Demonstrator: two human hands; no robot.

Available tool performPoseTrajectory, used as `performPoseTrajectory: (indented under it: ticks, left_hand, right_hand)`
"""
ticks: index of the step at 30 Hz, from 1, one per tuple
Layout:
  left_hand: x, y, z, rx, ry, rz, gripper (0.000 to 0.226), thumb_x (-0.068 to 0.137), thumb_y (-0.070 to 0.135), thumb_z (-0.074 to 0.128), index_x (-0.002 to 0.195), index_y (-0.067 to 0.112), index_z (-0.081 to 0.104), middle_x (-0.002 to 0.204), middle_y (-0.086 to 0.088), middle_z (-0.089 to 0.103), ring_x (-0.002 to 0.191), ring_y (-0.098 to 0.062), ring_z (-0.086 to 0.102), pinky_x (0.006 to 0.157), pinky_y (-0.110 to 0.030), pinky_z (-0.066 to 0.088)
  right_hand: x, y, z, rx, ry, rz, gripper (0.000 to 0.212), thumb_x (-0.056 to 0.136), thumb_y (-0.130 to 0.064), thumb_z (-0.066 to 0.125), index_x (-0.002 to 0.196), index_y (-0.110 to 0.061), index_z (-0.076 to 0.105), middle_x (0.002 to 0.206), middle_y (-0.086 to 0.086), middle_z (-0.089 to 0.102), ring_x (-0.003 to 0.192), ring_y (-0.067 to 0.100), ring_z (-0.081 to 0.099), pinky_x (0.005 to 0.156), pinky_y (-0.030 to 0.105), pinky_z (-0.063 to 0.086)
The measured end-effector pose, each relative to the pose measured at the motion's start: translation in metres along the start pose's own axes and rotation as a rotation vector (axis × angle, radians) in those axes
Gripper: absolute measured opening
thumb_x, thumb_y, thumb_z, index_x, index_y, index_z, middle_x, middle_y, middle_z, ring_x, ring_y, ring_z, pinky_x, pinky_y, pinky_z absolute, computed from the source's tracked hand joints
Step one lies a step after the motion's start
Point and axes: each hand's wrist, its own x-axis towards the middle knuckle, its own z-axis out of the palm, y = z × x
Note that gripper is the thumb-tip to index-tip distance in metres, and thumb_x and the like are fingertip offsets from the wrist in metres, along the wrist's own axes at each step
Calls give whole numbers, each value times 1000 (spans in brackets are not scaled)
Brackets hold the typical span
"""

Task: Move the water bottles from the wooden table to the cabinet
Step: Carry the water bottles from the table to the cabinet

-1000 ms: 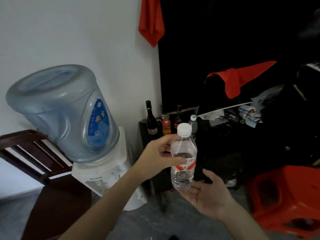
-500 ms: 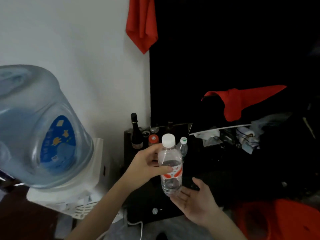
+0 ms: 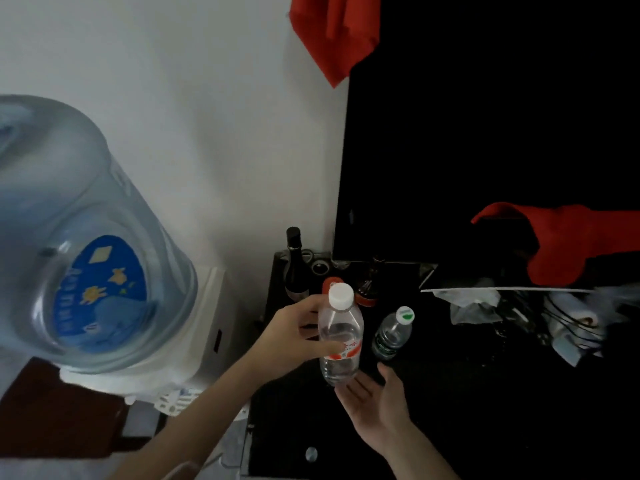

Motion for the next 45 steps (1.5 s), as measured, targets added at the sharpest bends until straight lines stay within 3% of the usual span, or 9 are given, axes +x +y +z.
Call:
performPoseTrajectory:
  ticks: [6,9,16,21,26,34,38,40,45]
  left_hand:
    - [23,-32,-3,90,-44,-73,67,81,18,88,139,26,57,130,13,69,122,-6,65,104,-29,54]
    - [38,-47,-1,156,-63,-81,67,81,22,89,139,28,56,131,14,67,123,-3,63,104,-30,54]
    - [55,-87,12,224,-30,-95,68,80,19,86,137,33,52,132,19,61,126,4,56,105,-26,52]
    - [65,-110,18,238,-36,-144,67,82,11,83,137,30,51,125,24,58,118,20,52,98,-6,45]
    - [71,-124,22,219,-26,-177,65,82,13,83,137,26,51,126,19,59,116,20,53,97,-5,44]
    - [72,-115,34,209,-10,-149,66,81,14,83,138,26,53,133,14,54,121,8,53,108,-19,45]
    - [66,-93,28,374,-16,-165,97,79,31,87,158,31,30,161,2,24,147,-16,34,120,-29,32]
    - [55,-83,20,467,-5,-201,107,79,40,85,161,35,17,165,1,14,149,-23,31,121,-41,35]
    - [18,-47,-6,773,178,-176,76,87,39,71,152,41,33,160,7,29,140,-23,42,106,-41,49]
  right_hand:
    - [54,-4,10,28,42,65,73,102,-54,35,139,8,43,118,32,57,126,44,50,104,47,40]
    - [83,-14,14,87,68,66,78,100,-60,31,141,6,42,136,31,51,136,43,42,114,47,35]
    - [130,-23,17,4,67,32,80,97,-65,32,135,2,51,122,26,59,104,36,60,99,41,46]
    - [145,-24,12,-138,85,43,85,96,-68,30,140,2,48,141,26,50,134,37,46,107,41,40]
    - [147,-34,13,-347,116,-11,69,100,-60,31,145,-10,46,152,21,38,141,33,36,115,46,34]
    - [119,-39,14,-660,109,-50,52,101,-48,40,124,-6,59,125,16,58,111,28,58,96,46,46]
    - [77,-50,29,-897,80,-112,28,101,-38,43,101,-16,60,114,10,63,103,26,63,100,45,44]
    - [53,-55,33,-1056,87,-132,21,100,-36,45,97,-19,58,112,8,64,101,24,65,97,42,47]
    - [-5,-66,41,-1587,-63,-415,23,97,-36,46,91,-18,59,86,0,61,78,15,62,68,29,44]
